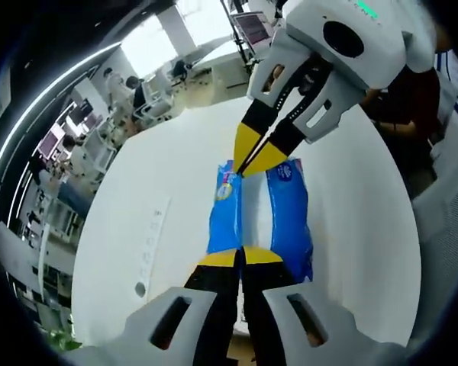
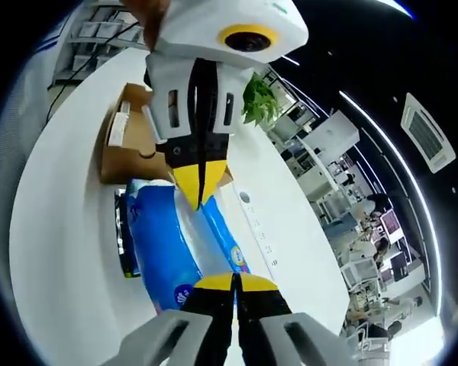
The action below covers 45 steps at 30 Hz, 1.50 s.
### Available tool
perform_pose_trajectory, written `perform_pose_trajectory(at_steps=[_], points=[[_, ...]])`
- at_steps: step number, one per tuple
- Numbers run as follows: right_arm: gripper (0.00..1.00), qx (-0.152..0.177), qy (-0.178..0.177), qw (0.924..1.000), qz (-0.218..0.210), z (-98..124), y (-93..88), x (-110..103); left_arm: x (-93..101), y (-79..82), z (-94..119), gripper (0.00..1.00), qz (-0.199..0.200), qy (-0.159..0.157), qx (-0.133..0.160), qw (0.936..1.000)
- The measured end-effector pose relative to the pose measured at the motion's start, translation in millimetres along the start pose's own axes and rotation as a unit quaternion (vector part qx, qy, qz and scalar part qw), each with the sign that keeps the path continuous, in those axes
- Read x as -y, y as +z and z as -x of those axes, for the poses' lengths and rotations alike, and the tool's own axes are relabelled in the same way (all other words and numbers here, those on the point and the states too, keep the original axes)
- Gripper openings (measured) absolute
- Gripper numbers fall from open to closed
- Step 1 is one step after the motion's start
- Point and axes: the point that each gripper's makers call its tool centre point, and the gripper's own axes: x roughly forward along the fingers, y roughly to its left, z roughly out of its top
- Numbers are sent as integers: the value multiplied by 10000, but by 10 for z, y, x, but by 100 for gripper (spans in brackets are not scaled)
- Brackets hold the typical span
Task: Operate the shoe box by opening the lid, removing the specified soft item, and placing it in the target area until the item is outside and the box remains undamaged.
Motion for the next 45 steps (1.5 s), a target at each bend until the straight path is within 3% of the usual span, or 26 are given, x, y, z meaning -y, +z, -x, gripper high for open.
perform_pose_trajectory(at_steps=[20, 45], points=[[0, -361, -63, 9991, -197, -61, -644, -45, 175, 170, -576, 0, 33, -362, 65, 9993], [0, -650, 90, 9970, -408, -302, -1152, -262, 371, 61, -1099, 0, 110, -715, -35, 9974]])
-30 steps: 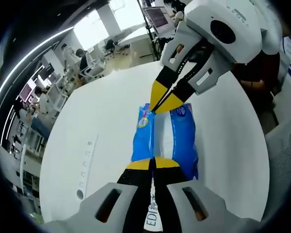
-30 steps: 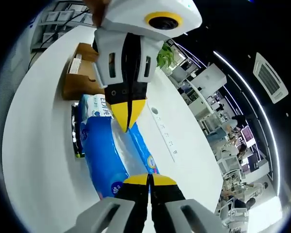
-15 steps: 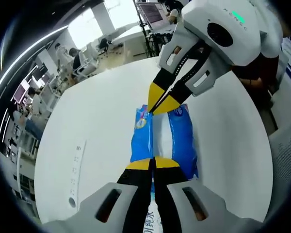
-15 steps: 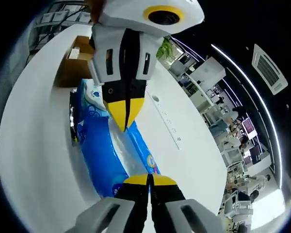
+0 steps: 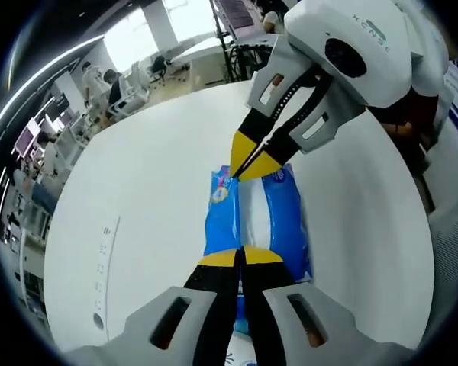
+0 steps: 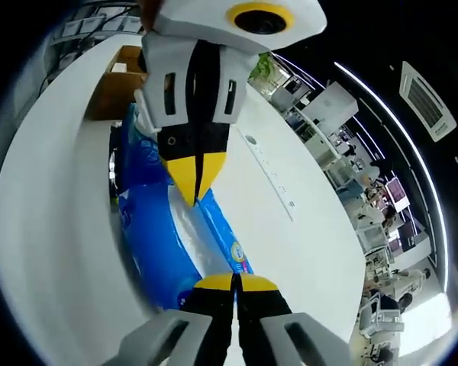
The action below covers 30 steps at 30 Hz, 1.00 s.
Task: Operate the shoe box by opening the lid, removing the specified soft item, and placing it in the target area until the item is outside and the box remains undamaged.
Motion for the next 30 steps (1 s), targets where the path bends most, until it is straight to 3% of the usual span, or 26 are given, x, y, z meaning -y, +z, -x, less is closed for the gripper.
perform_pose_trajectory(at_steps=[11, 30], points=[[0, -41, -66, 9999, -138, -51, -71, -6, 11, -45, -109, 0, 33, -2, -3, 10000], [0, -180, -35, 9997, -159, -48, -80, -60, 19, -46, -76, 1, -237, -53, -34, 9997]])
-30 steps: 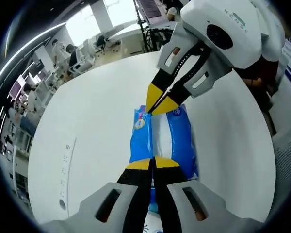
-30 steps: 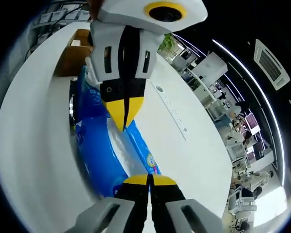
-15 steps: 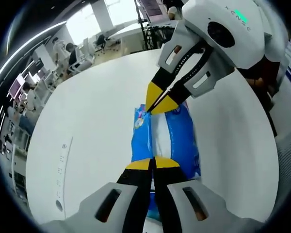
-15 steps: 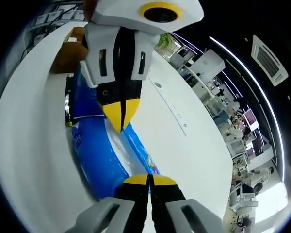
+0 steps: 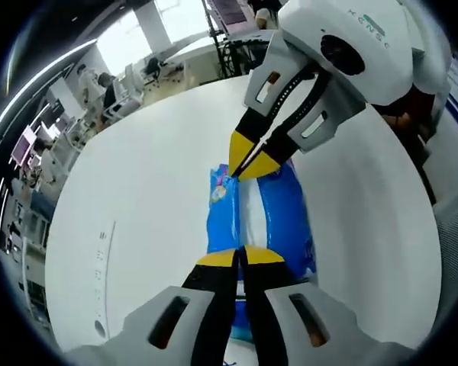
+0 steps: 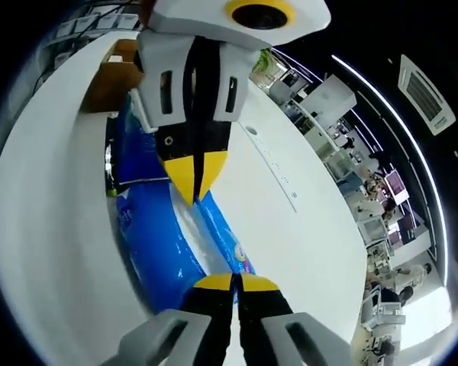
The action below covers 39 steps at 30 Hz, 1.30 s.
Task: Operate the shoe box by opening the lid, removing the specified soft item, and placing it in the target area until the item is outside and the box remains undamaged.
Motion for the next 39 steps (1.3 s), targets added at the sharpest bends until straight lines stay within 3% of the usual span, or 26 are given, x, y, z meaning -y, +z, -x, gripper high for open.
perform_pose_trajectory(at_steps=[9, 15, 22, 33, 39], points=[[2, 75, -15, 9999, -70, 83, 60, 42, -35, 10, 112, 7, -3, 37, 29, 10000], [5, 130, 93, 9993, -342, 142, 105, 20, -111, 50, 289, 12, 158, 96, 151, 9997], [14, 220, 140, 9975, -658, 237, 202, 32, -109, 15, 467, 20, 287, 235, 199, 9991], [31, 289, 252, 9922, -1186, 427, 306, 37, -69, 43, 721, 41, 982, 420, 483, 9931], [42, 241, 354, 9902, -1329, 517, 331, -19, -2, -13, 902, 48, 952, 463, 549, 9929]])
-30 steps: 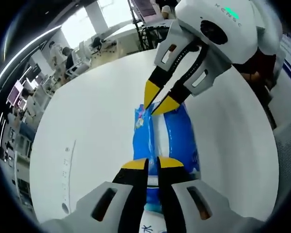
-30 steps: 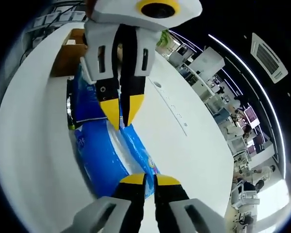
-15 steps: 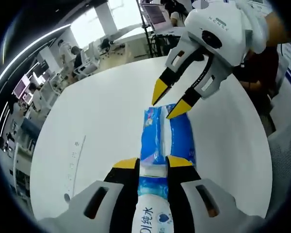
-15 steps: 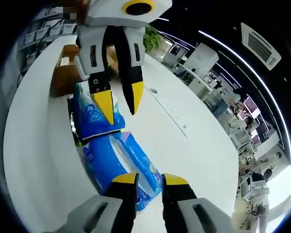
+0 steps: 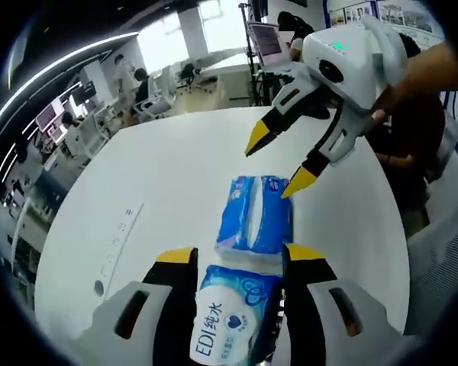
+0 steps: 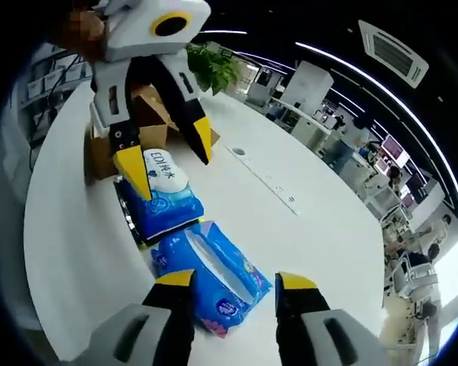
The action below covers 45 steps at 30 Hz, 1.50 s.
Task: Operate the shoe box by opening the lid, removing the specified soft item, and placing it in the target area until the item is outside and the box remains undamaged.
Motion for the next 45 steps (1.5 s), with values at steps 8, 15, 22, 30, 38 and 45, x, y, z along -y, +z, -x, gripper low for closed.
perform_pose_trajectory(at_steps=[8, 15, 22, 30, 38, 45], points=[[52, 33, 124, 9992, -389, 86, 15, -84, -28, -39, 207, 54, 196, 110, 63, 9997], [62, 65, 196, 9978, -629, 165, 107, -155, -8, -27, 414, 59, 549, 190, 324, 9978], [71, 385, 268, 9925, -1129, 226, 365, -185, 64, -146, 652, 68, 944, 329, 516, 9936], [77, 426, 410, 9921, -1108, 187, 577, -351, 50, -444, 982, 75, 1139, 599, 420, 9908], [91, 535, 614, 9926, -899, 127, 854, -539, 17, -653, 1323, 81, 1427, 836, 656, 9840], [99, 567, 682, 9929, -795, 78, 1032, -656, -57, -762, 1622, 89, 1768, 1076, 909, 9741]])
